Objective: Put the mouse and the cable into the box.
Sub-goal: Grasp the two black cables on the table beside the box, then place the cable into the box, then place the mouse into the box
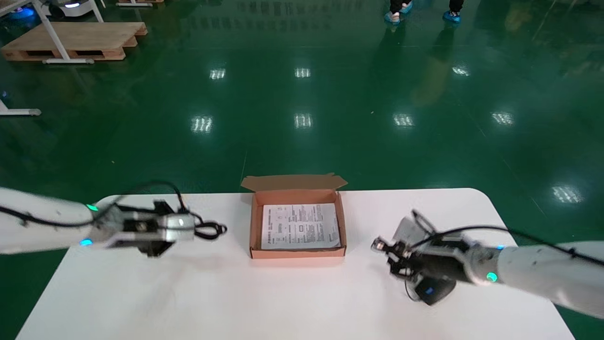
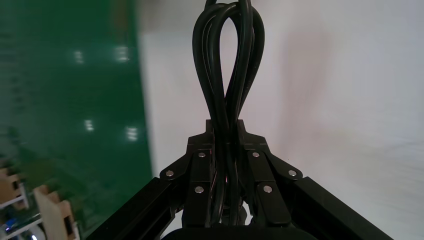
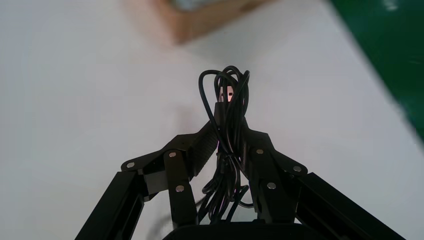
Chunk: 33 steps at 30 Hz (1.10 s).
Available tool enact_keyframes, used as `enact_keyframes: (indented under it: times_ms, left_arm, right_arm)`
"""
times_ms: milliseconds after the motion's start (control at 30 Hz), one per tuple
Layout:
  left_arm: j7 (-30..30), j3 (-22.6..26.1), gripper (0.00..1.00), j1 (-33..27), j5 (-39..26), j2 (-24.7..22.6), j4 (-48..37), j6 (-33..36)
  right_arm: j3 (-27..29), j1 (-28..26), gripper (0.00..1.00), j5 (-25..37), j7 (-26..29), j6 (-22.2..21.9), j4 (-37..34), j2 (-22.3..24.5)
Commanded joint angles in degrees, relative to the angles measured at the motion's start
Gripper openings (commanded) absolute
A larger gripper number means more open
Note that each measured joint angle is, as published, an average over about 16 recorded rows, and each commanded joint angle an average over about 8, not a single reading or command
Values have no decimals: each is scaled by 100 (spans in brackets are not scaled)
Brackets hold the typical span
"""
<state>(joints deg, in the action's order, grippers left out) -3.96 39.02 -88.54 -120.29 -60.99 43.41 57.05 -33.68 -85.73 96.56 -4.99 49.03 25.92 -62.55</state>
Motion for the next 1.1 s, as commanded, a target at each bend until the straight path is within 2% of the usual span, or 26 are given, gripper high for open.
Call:
enact_keyframes:
  times_ms: [33, 167, 367, 633, 767, 1100]
  left_arm:
    - [9, -126, 0, -186, 154, 76, 48, 6]
    - [-254, -289, 0, -455, 521, -155, -206, -55]
    - [-931, -407, 0, -621, 932, -848, -887, -433]
    - [-1684, -492, 0, -725, 1314, -1687, -1640, -780]
    - [-1750, -502, 0, -739, 1374, -1790, -1722, -802]
    - [-1703, -434, 0, -692, 1270, -1649, -1572, -794]
  right_arm:
    - [71, -130, 0, -41, 42, -42, 61, 173]
    - [226, -583, 0, -111, 77, -212, 197, 367]
    - [381, -1223, 0, -193, 59, -326, 303, 442]
    - [442, -1519, 0, -237, -4, -351, 263, 429]
    - [449, -1548, 0, -241, -17, -357, 254, 434]
    - [436, -1484, 0, -241, -1, -341, 251, 422]
